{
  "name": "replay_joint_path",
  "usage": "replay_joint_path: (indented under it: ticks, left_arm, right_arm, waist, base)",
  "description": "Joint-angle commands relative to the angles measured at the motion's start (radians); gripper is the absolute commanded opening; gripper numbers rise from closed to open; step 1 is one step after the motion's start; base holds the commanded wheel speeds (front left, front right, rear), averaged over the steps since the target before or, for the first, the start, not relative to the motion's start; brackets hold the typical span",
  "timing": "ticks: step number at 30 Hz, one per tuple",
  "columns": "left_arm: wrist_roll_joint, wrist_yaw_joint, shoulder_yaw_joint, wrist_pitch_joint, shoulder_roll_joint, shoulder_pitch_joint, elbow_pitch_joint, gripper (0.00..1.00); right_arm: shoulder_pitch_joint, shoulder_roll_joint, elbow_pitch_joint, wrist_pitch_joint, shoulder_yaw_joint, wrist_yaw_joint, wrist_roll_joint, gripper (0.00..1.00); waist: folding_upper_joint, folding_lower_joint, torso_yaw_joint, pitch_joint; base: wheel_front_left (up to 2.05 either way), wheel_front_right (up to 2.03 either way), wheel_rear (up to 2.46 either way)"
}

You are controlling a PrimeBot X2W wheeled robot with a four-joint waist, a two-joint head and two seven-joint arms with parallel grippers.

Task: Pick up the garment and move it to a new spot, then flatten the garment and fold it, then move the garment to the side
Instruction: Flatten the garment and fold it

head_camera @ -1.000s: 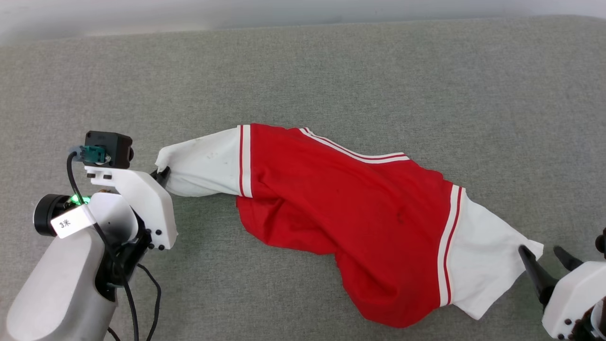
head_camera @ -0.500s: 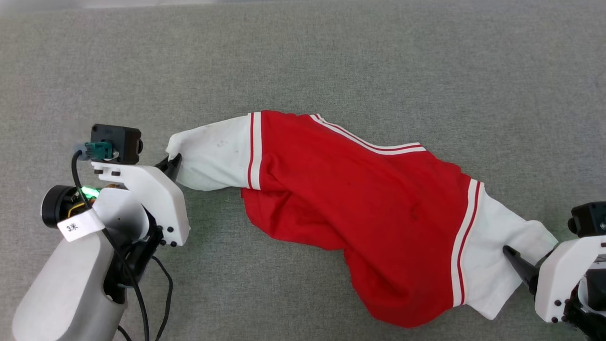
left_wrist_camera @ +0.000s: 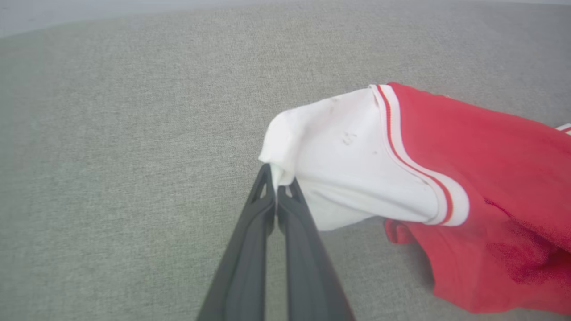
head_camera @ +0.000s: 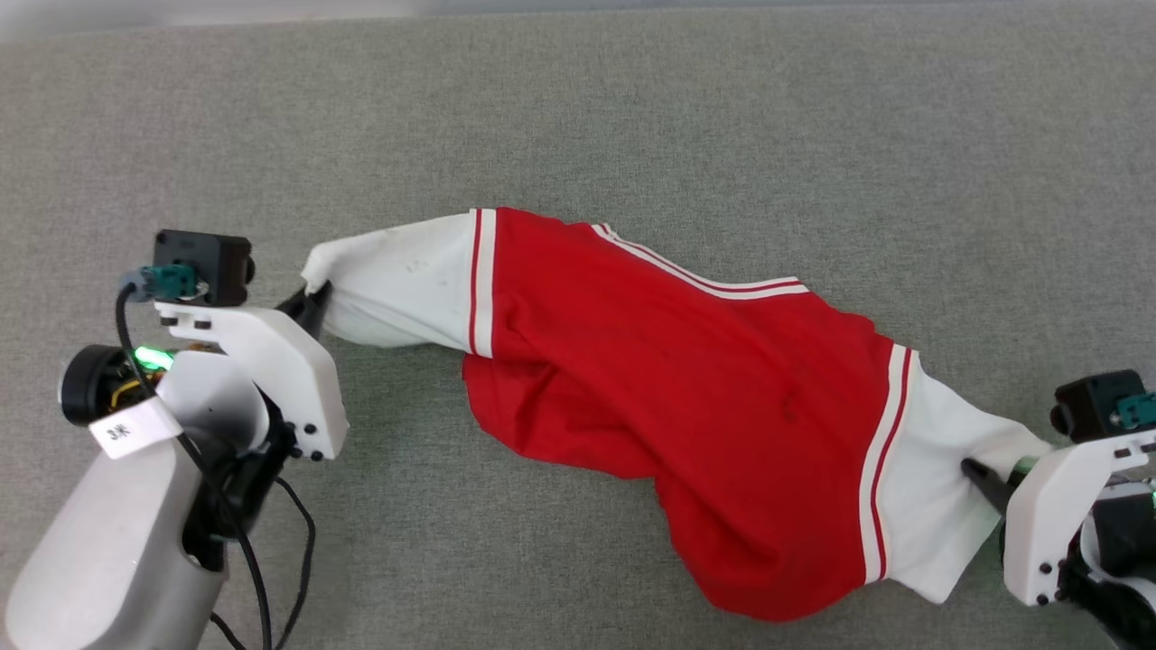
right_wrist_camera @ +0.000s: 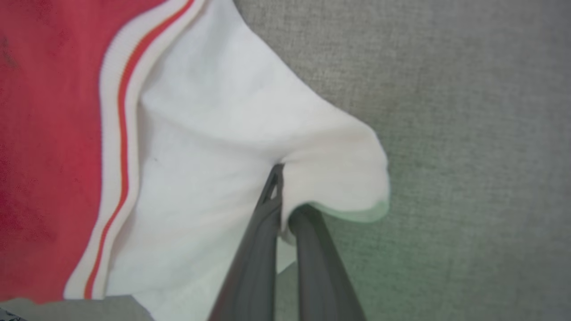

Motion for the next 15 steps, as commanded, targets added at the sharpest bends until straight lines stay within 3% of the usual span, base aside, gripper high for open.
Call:
replay_joint_path:
  ticks: [1, 8, 15]
  left_arm:
    - [0.008, 0.005, 0.009, -0.012, 0.009, -0.018, -0.001, 0.0]
    - [0.024, -0.011, 0.033, -0.068, 0.02, -0.096, 0.042, 0.0]
    - [0.054, -0.025, 0.045, -0.14, 0.002, -0.264, 0.17, 0.0]
  right_arm:
    - [-0.021, -0.007, 0.016, -0.01, -0.007, -0.003, -0.012, 0.0]
    - [-0.15, -0.057, -0.017, -0.079, -0.035, -0.002, -0.061, 0.0]
    - [-0.373, -0.091, 0.075, -0.125, 0.015, -0.002, -0.078, 0.0]
  waist:
    - [0.0, 0.0001, -0.002, -0.008]
    - [0.0, 0.0001, -0.005, -0.059]
    - [0.0, 0.0001, -0.005, -0.099]
  base:
    - [0.0, 0.0, 0.0]
    - [0.0, 0.0, 0.0]
    - [0.0, 0.0, 0.0]
